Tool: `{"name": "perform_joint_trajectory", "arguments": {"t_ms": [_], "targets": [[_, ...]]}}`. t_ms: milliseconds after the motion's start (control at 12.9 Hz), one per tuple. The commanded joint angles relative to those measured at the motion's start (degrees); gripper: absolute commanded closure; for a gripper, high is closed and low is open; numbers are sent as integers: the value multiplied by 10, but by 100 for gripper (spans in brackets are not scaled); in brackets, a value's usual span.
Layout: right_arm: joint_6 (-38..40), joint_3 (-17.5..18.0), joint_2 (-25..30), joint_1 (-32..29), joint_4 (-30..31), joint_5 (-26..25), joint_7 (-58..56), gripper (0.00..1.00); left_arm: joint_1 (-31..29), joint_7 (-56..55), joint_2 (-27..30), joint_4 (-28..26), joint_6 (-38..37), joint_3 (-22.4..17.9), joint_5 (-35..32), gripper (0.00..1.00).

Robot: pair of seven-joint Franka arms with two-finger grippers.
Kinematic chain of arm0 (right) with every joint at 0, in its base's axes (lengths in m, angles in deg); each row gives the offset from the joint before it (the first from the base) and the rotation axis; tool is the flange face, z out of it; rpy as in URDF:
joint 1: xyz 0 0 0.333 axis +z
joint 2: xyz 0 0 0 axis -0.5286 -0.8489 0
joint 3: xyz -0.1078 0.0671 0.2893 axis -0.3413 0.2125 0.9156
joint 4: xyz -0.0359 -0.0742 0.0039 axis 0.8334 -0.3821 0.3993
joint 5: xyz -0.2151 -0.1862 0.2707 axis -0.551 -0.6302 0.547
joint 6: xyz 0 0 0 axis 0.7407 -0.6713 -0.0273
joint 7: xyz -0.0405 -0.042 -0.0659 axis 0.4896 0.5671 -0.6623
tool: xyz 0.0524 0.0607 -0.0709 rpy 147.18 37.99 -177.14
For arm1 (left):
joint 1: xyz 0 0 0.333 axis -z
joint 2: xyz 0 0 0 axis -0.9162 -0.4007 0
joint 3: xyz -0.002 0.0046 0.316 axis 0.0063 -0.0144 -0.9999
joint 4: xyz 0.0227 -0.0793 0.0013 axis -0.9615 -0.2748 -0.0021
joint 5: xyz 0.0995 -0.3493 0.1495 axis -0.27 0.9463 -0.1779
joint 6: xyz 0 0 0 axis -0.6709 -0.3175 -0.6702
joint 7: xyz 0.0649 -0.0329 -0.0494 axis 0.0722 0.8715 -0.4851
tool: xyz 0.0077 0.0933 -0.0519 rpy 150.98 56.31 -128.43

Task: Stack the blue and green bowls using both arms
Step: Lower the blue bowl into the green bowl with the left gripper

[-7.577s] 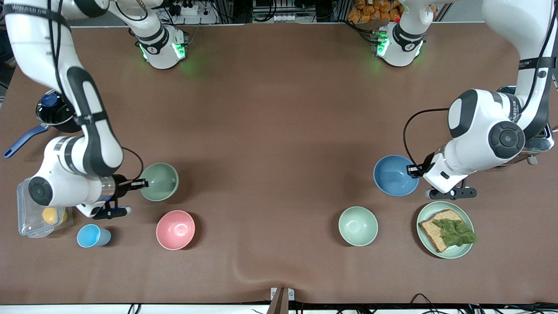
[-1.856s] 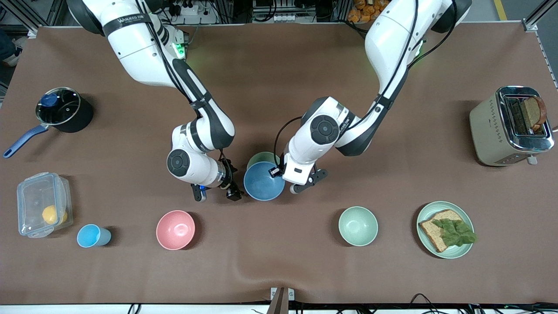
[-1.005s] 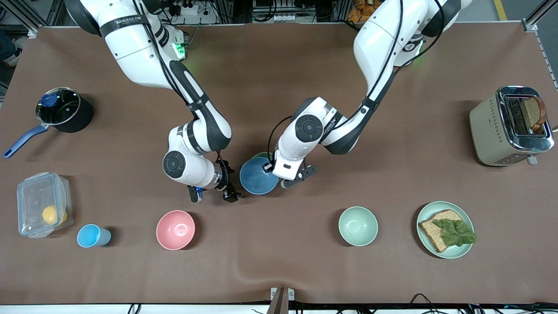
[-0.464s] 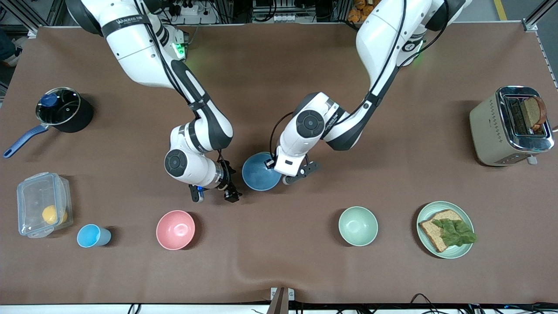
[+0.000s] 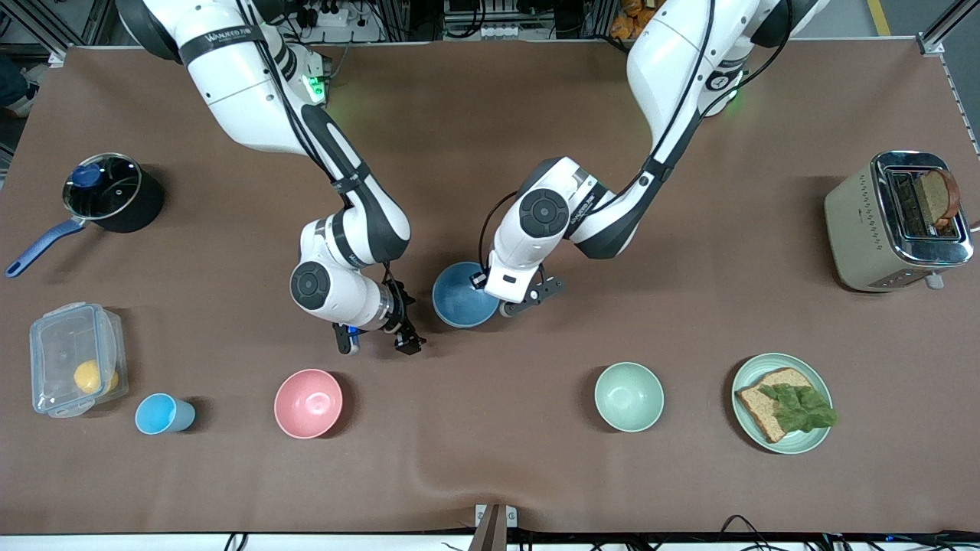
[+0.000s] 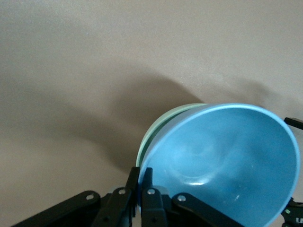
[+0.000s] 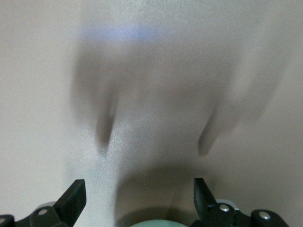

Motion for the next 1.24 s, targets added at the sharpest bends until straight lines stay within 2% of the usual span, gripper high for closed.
{"name": "perform_joint_trajectory", "arguments": {"t_ms": [0, 1160], "targets": [[-8, 1, -1, 1, 3, 10, -2, 0, 4, -19, 5, -7, 8, -3, -18, 100], [-32, 2, -1, 20, 2, 16, 29, 0, 11, -22, -9, -6, 31, -3, -17, 100]]}}
